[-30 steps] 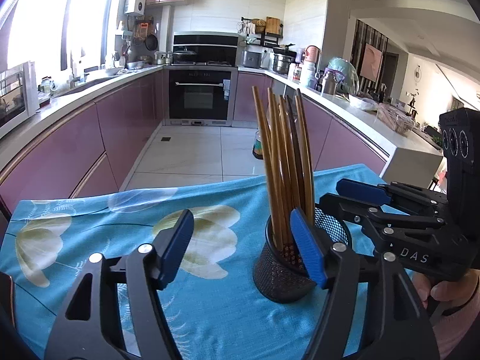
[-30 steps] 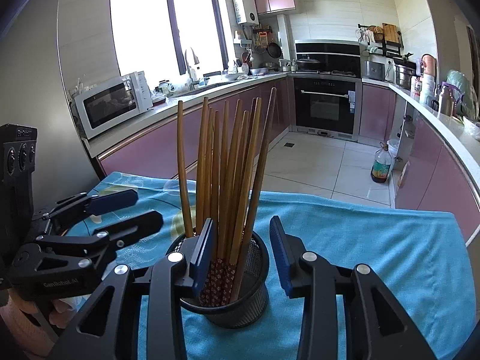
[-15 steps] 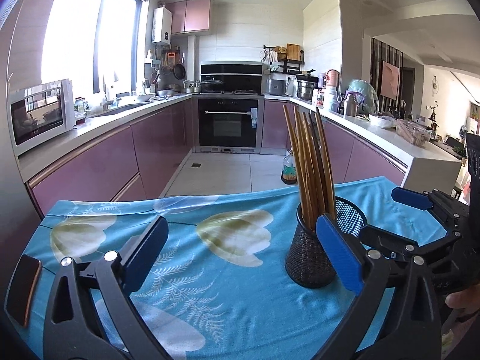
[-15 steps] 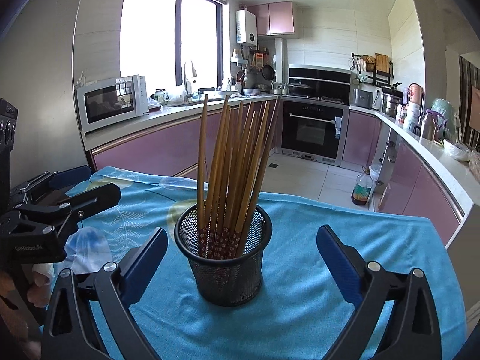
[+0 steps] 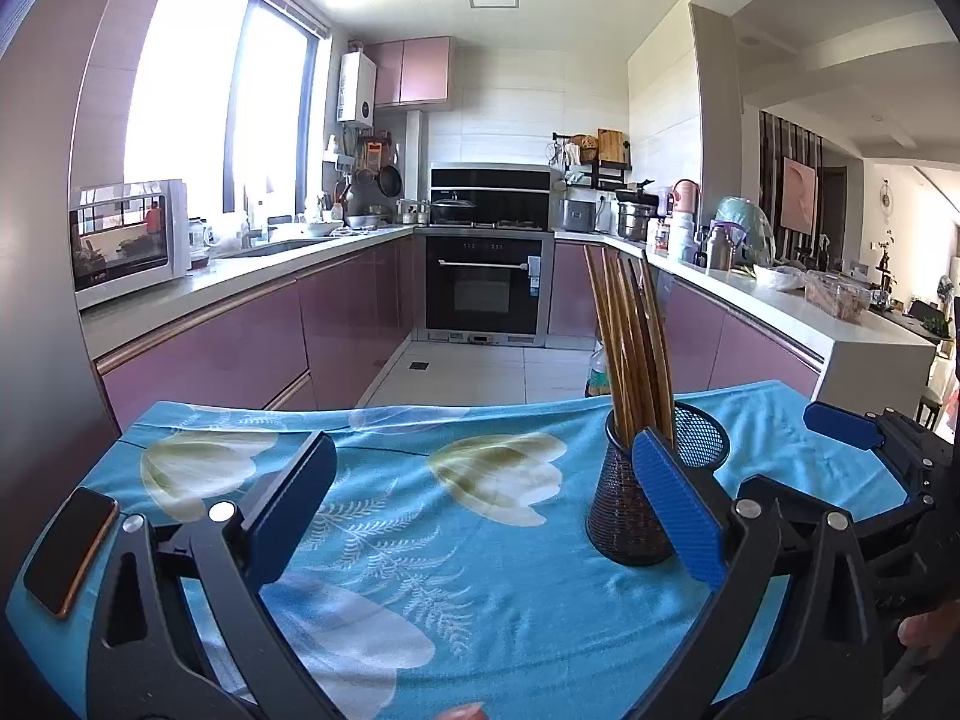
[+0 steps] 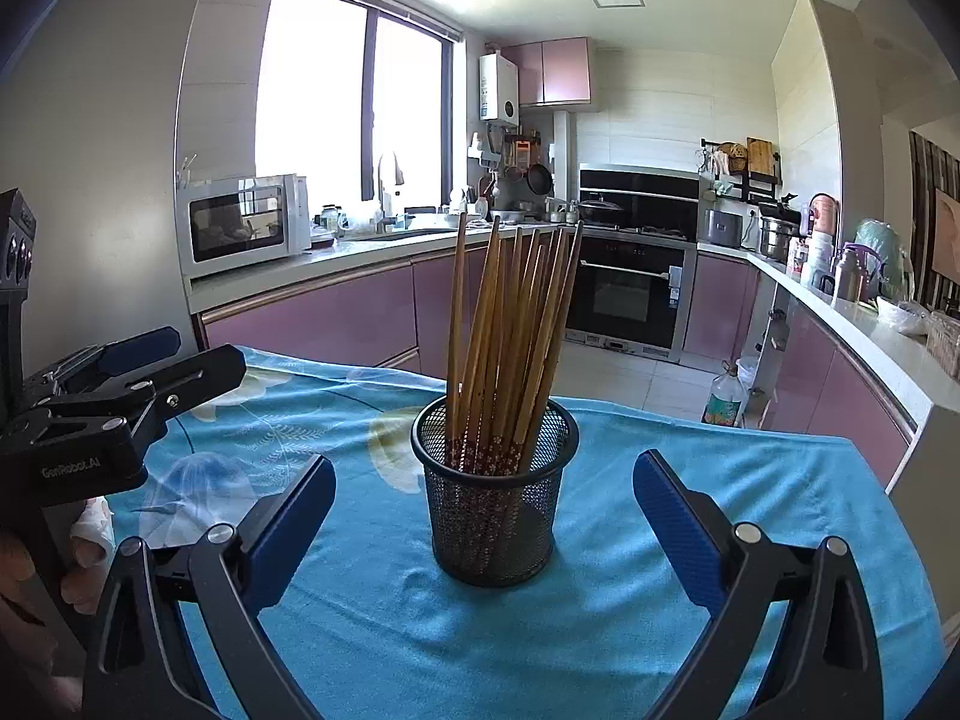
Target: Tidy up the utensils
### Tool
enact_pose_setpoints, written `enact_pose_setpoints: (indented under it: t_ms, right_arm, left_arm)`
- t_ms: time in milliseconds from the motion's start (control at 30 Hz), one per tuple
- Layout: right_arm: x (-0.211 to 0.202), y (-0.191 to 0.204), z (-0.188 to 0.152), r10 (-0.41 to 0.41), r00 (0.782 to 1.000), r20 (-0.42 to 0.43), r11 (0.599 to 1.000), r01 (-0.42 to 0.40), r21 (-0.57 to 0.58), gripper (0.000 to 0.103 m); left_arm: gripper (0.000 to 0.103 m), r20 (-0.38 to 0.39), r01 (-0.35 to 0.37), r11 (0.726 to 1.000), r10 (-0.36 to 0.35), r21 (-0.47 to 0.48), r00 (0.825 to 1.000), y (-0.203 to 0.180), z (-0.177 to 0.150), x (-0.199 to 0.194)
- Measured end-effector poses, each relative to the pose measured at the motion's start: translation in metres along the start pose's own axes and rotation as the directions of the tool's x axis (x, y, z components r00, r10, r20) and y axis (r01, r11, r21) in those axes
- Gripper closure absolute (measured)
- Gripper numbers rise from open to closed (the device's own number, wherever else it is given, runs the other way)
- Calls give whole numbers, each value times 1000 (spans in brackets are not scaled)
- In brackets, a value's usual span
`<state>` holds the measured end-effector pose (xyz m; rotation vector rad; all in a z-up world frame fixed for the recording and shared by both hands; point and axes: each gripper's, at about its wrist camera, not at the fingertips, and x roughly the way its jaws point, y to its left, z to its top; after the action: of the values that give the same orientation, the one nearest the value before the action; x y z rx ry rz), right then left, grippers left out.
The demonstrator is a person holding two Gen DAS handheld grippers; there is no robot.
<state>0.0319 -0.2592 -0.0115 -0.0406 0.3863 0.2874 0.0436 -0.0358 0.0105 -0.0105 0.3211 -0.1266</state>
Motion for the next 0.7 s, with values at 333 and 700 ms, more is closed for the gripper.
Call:
enact_pose_setpoints:
  t_ms: [333, 700]
  right_arm:
    - [-11, 4, -12, -30, 999, 30, 999, 29, 28, 7]
    - [-25, 6, -15, -55, 995, 88, 997, 50, 57, 7]
  left_arm:
    - [6, 58, -5, 1000, 6, -13, 998, -1, -11, -21]
    - [6, 101, -28, 1000, 28, 0, 995, -5, -16, -36]
